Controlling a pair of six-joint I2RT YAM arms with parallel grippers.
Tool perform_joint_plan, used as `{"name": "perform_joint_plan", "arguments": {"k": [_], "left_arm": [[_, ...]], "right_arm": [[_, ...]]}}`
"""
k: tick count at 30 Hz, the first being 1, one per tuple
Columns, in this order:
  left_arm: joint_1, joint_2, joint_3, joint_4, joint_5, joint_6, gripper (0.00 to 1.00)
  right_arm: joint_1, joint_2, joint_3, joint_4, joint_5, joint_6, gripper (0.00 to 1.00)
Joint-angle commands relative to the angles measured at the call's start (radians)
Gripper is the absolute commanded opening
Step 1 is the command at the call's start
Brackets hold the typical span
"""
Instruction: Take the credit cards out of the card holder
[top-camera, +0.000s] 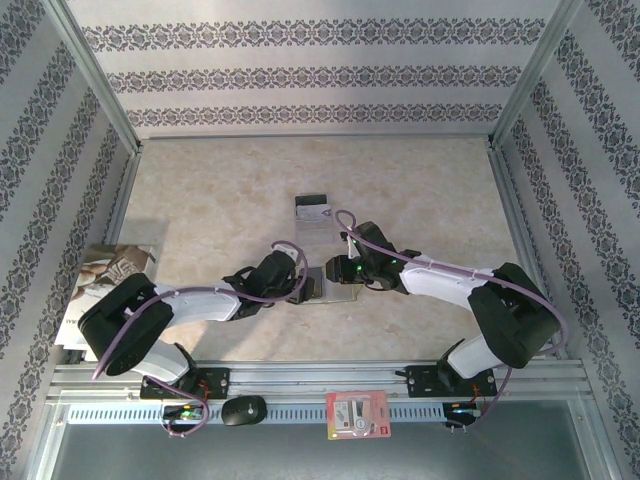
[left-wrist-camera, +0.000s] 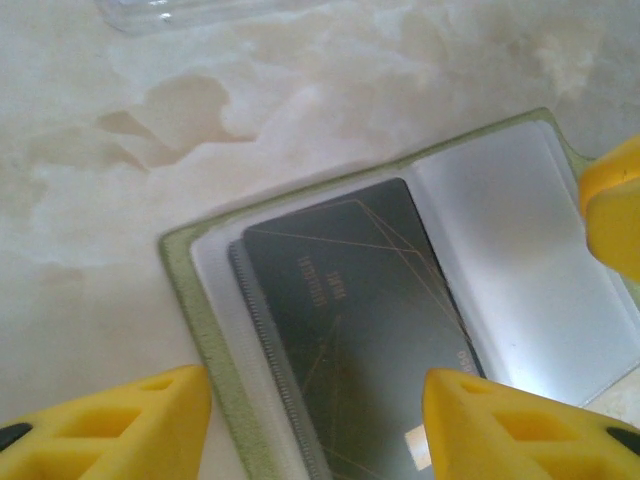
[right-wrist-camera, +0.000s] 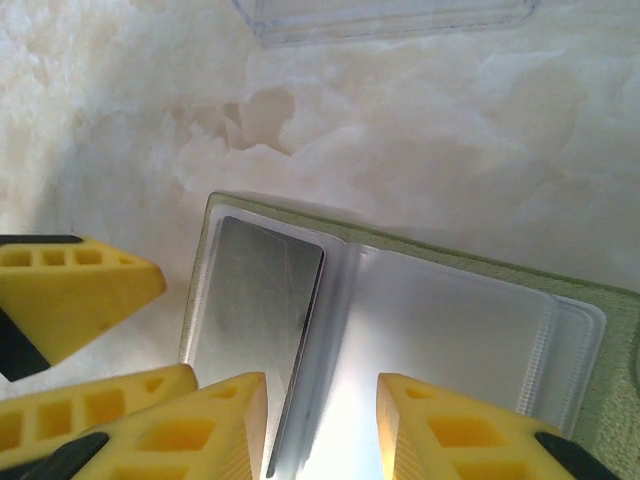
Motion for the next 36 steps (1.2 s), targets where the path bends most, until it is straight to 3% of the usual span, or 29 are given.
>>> {"name": "perform_joint_plan", "arguments": {"k": [1,5,18,21,36], "left_arm": [[-0.025,0.03,0.043,-0.02,-0.019,0.003,0.55],[-0.029,0.067,0.053,-0.027,-0.018,0.007,0.55],[-0.055,0.141,0.067,-0.107,-0.03,0.018,0.24],[-0.055,0.14,0.065,-0.103,-0.027,0.015,0.18],[-0.055,0.135,0.061,-0.1,-0.022,0.01,0.18]], "right_arm": [[-0.007,-0.027,-0.022,0.002,0.023,-0.017,0.34],[-0.009,-0.029,-0.028,0.005,0.021,-0.022,0.35],[0.002,-0.029,-0.028,0.007,0.01,-0.031,0.35],[0.002,-0.001,-0.016,0.015,-0.023,-0.018,0.3],[-0.03,0.128,-0.004,0.083,-0.163,0.045,0.28]]}}
